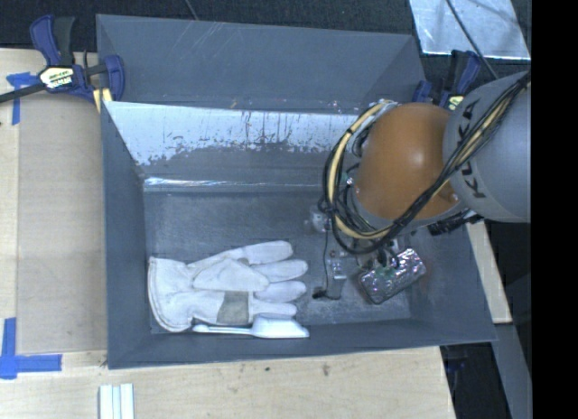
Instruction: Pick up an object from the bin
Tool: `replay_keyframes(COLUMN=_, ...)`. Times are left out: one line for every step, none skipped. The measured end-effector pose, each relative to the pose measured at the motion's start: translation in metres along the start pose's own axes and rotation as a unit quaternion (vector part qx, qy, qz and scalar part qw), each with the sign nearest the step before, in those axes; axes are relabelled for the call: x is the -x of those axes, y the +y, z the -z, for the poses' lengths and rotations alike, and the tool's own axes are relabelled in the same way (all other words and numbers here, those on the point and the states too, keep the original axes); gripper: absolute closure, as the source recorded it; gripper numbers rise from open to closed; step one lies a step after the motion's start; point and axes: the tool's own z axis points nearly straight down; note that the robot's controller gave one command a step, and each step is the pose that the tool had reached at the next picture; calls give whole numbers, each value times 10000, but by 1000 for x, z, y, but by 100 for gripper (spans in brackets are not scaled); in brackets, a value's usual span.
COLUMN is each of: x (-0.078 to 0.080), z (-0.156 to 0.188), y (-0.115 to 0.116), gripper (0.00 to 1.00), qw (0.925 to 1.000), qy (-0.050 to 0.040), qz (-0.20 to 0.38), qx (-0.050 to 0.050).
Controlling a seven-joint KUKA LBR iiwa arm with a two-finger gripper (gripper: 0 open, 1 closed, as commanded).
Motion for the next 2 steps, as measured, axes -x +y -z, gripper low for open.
replay_keyframes(x=2, z=5, y=0, gripper=0, qw=10000, qy=-42, qz=-3, qx=1)
replay_keyframes(x=31, z=-55, y=41, gripper=0, qw=9989, qy=-61, qz=459, qx=-4)
